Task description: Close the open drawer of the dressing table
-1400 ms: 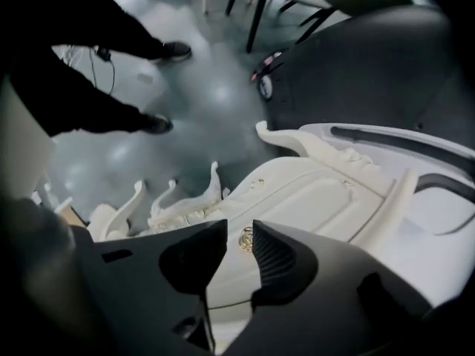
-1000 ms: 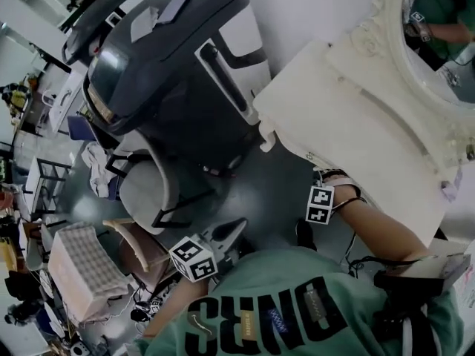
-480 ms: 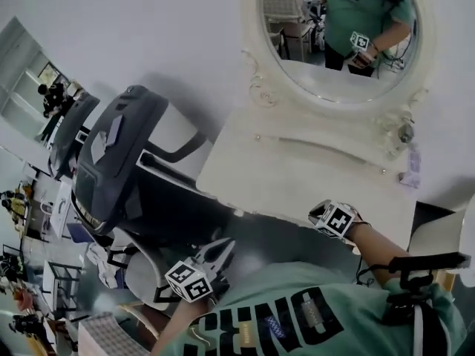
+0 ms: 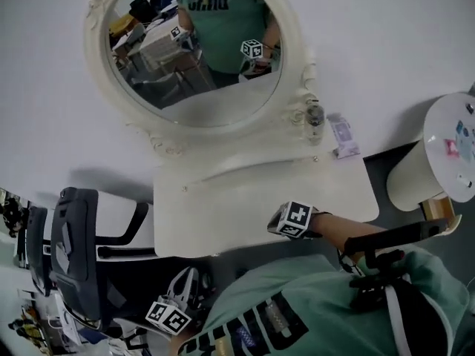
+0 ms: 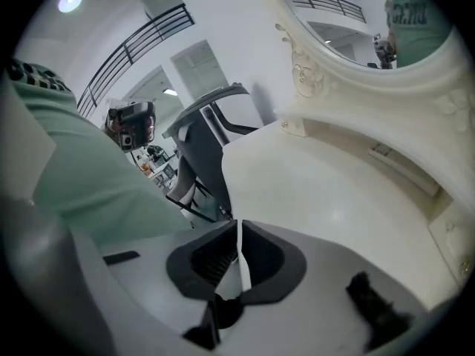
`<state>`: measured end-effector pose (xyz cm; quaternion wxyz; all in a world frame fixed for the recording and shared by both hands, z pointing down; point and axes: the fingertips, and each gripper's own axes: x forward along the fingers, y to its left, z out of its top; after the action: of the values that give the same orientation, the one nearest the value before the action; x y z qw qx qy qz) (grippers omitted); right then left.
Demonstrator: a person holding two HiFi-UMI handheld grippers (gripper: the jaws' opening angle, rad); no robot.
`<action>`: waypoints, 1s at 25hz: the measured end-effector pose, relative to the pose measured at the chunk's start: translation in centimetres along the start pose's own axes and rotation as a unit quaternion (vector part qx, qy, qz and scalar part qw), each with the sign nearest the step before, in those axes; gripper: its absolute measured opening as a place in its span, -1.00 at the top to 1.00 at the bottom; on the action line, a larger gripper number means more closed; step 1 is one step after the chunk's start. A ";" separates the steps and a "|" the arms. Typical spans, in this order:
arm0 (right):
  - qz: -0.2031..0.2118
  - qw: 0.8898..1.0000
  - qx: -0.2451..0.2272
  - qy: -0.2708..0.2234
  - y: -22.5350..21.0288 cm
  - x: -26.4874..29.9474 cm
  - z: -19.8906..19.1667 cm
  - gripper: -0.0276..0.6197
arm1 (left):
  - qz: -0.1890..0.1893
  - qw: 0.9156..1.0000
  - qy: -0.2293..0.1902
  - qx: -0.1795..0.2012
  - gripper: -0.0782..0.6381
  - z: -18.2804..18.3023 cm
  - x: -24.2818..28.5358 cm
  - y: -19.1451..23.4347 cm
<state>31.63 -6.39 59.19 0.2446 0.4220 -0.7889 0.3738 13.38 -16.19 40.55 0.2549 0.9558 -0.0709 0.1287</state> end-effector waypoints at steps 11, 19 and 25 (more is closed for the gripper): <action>-0.076 0.991 0.095 -0.061 -4.0 1.0 8.8 0.83 | -0.139 0.989 0.051 0.031 0.76 7.4 7.3 9.8; -0.155 0.960 0.138 -0.190 -6.4 -3.6 17.6 0.87 | -0.236 0.968 0.056 0.055 0.76 12.7 12.1 12.9; -0.174 0.942 0.130 -0.257 -7.9 -10.1 18.7 0.87 | -0.245 0.967 0.040 0.063 0.76 13.2 16.4 10.5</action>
<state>42.29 -19.28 43.94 0.0379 0.6626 -0.6838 0.3032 29.73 -33.08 39.02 0.2207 0.9522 0.1836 0.1043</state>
